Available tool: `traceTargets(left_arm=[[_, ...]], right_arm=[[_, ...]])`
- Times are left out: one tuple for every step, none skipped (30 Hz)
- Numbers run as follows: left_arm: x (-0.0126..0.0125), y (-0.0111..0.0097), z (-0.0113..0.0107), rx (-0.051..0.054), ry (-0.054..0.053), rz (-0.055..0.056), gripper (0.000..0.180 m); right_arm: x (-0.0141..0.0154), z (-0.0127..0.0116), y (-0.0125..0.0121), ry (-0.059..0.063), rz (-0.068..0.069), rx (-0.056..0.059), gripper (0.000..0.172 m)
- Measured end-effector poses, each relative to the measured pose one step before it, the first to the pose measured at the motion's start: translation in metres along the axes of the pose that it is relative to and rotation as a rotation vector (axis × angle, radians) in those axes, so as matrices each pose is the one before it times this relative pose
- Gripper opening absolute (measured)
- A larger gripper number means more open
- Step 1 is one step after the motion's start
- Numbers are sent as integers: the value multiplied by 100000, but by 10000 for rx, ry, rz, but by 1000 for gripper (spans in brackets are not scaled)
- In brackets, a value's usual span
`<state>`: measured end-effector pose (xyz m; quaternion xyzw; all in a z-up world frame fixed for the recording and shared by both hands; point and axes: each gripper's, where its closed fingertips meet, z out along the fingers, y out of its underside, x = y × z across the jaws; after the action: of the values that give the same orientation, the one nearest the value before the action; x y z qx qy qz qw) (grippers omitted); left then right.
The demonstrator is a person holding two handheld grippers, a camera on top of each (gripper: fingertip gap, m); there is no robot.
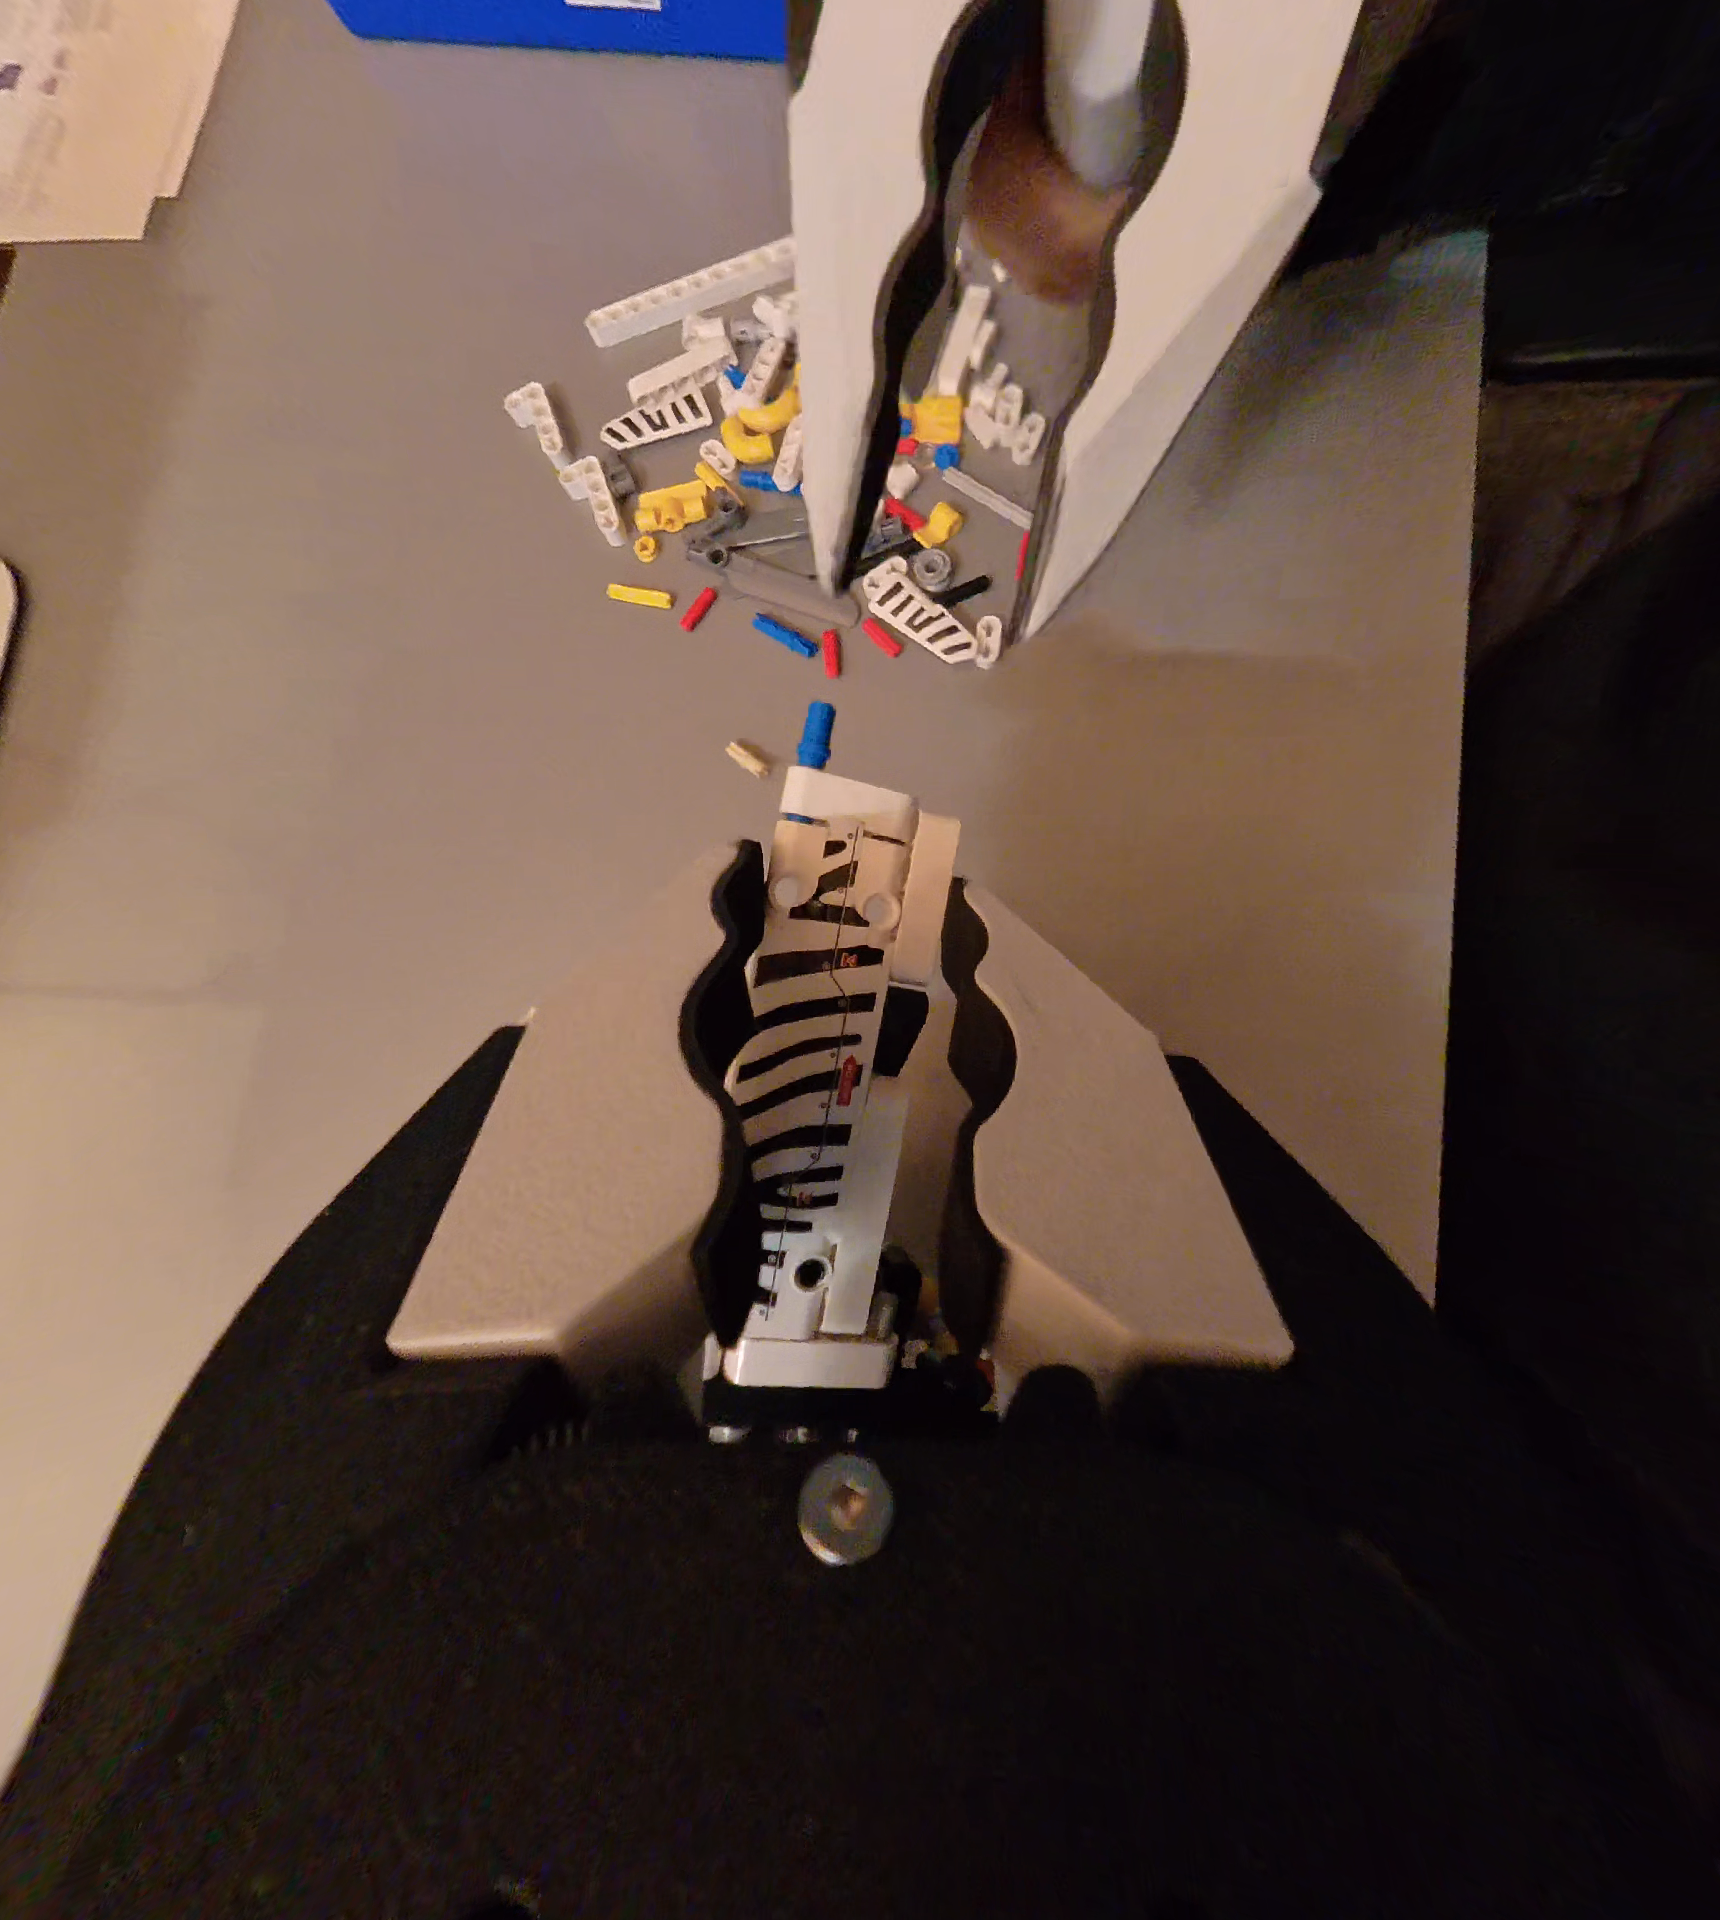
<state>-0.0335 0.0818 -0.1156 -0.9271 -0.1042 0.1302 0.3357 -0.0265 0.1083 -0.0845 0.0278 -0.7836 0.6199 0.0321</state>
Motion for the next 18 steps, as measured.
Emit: traceTargets(left_arm=[[184,29,20,-86,13,86,32],[200,12,4,-47,28,68,32],[157,23,-16,-18,5,56,32],[133,1,-5,22,8,24,32],[205,13,12,39,46,26,32],[147,13,4,38,20,22,32],[80,-23,-6,34,-31,32,32],[78,22,-1,0,-22,51,32],[119,-13,21,18,18,64,32],[92,22,64,-12,-9,92,32],[41,110,83,-71,-32,115,32],[32,89,45,-60,-4,91,32],[60,-16,2,12,44,30,32],[33,-35,-7,22,52,-13,32],[15,-12,-22,0,29,-3,32],[-13,23,8,-18,-17,25,32],[-7,-12,-3,4,-18,31,32],[4,-4,-11,9,-15,16,32]], right_arm=[[-68,509,-57,-223,1,32,22],[370,414,254,45,-136,-148,22],[436,339,453,153,-279,-269,20],[289,261,343,137,-288,-199,18],[-26,180,-5,-9,-162,2,15],[-310,104,-335,-158,-19,194,13],[-334,60,-413,-164,44,220,10],[-273,67,-191,-126,-1,77,0],[-175,103,-24,-36,-90,-35,0],[-76,133,112,43,-146,-121,0],[-44,76,127,69,-177,-150,0],[-45,19,50,74,-178,-106,0],[96,-49,-13,161,-159,-72,1],[160,-94,3,184,-173,-84,5],[97,-135,32,131,-159,-96,7],[35,-147,19,59,-99,-73,8],[-11,-102,34,3,-9,-35,9],[-117,-18,80,-77,55,-28,10]])
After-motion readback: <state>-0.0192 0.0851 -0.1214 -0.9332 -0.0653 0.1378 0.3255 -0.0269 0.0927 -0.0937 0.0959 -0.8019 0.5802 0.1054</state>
